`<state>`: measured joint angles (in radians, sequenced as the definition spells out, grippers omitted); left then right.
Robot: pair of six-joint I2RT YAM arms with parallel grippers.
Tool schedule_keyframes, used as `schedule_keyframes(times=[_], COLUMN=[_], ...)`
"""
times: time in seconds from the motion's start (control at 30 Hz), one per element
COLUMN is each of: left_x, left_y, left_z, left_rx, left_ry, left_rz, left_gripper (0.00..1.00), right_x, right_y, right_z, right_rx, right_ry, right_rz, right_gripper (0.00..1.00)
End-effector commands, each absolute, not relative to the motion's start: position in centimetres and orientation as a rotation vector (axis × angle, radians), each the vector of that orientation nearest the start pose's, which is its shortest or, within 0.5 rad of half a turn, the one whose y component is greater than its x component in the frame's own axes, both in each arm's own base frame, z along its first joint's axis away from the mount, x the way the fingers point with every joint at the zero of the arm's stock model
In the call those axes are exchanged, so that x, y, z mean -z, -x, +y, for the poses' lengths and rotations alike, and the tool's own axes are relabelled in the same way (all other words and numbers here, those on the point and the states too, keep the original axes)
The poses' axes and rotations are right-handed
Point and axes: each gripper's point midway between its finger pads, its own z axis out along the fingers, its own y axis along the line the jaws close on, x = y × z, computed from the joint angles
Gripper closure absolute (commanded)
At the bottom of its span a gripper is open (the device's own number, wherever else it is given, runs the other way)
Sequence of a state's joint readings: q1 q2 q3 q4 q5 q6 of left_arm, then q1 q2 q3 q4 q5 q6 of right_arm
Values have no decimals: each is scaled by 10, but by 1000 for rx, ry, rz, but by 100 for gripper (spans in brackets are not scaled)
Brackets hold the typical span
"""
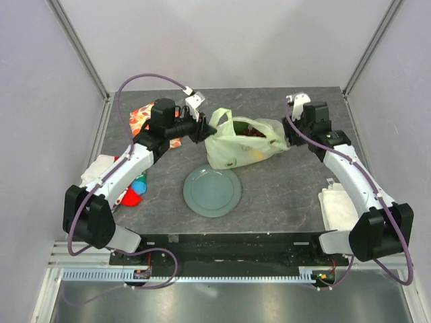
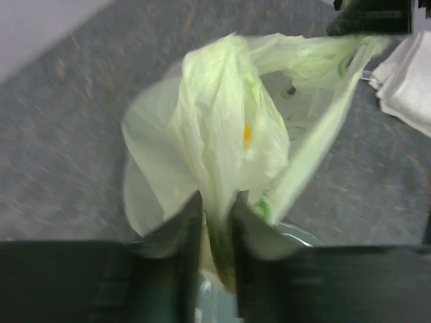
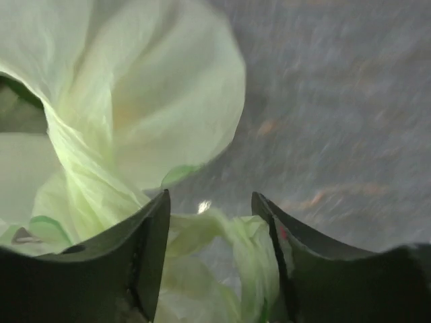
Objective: Take the fake fruits out of the plastic bag
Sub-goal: Adjust the plastic bag at the center of the board.
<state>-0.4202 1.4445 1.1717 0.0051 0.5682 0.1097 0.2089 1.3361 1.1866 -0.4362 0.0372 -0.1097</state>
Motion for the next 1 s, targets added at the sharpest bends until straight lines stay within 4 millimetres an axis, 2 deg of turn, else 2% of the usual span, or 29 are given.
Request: schedule_keyframes(times=[0.0, 0.03, 0.07, 0.1, 0.13, 0.17, 0.2, 0.23, 0.27, 0.3, 0.37, 0.4, 0.43, 0.47, 0.5, 0.53, 0.57, 0.63, 0.67, 0.8, 0.83, 0.9, 0.93, 0.97], left_x=[-255, -251, -255, -272, -283, -294, -316, -325, -333, -346, -358, -368, -366, -374, -373, -368, -370, -363, -362, -346, -343, -341, -341, -342], left_y=[-348, -342, -340, -332, -325, -318, -305, -297, -291, -285, -280, -281, -285, -286, -287, -290, -289, -291, -292, -307, -310, -313, -310, -311], left_z=[-256, -252, -248, -242, -239, -237, -232, -230, -229, -227, -225, -225, -227, -229, -231, -235, -236, -241, -241, -245, -247, -258, -263, -268], left_rx=[826, 826, 809, 793, 785, 784, 777, 784, 787, 792, 804, 813, 818, 824, 825, 836, 844, 848, 839, 733, 736, 772, 795, 796], left_ry=[-792, -785, -772, -766, -768, -774, -778, -782, -785, -779, -752, -726, -720, -727, -746, -763, -778, -807, -801, -847, -850, -879, -906, -926], left_rz=[1826, 1873, 1880, 1841, 1806, 1768, 1702, 1680, 1658, 1633, 1624, 1617, 1631, 1615, 1611, 1627, 1637, 1666, 1682, 1694, 1702, 1709, 1700, 1689], left_gripper=[55, 51, 47, 45, 43, 36, 32, 27, 18, 14, 12, 12, 12, 12, 13, 13, 12, 3, 2, 1, 1, 1, 1, 1], right_x=[-218, -222, -237, -275, -289, -311, -347, -363, -379, -401, -409, -403, -395, -375, -368, -351, -342, -316, -308, -278, -262, -256, -241, -235], right_y=[-344, -332, -330, -334, -327, -323, -320, -315, -310, -304, -304, -308, -313, -322, -326, -335, -337, -345, -346, -361, -368, -374, -378, -381], right_z=[74, 72, 71, 74, 74, 75, 83, 88, 93, 102, 115, 123, 127, 134, 141, 148, 154, 163, 165, 182, 188, 196, 201, 202], right_rx=[-103, -100, -95, -92, -97, -104, -141, -168, -198, -253, -326, -374, -390, -414, -444, -460, -477, -503, -519, -601, -618, -665, -684, -687], right_ry=[431, 468, 490, 527, 541, 553, 579, 595, 608, 628, 642, 637, 638, 653, 679, 714, 748, 793, 799, 776, 776, 758, 759, 761], right_rz=[2251, 2289, 2274, 2188, 2173, 2120, 2023, 1983, 1934, 1869, 1829, 1838, 1855, 1905, 1916, 1955, 1969, 2029, 2053, 2107, 2149, 2177, 2216, 2231], right_gripper=[32, 29, 24, 22, 20, 13, 11, 9, 8, 8, 13, 15, 18, 28, 33, 45, 50, 55, 58, 62, 63, 64, 66, 66])
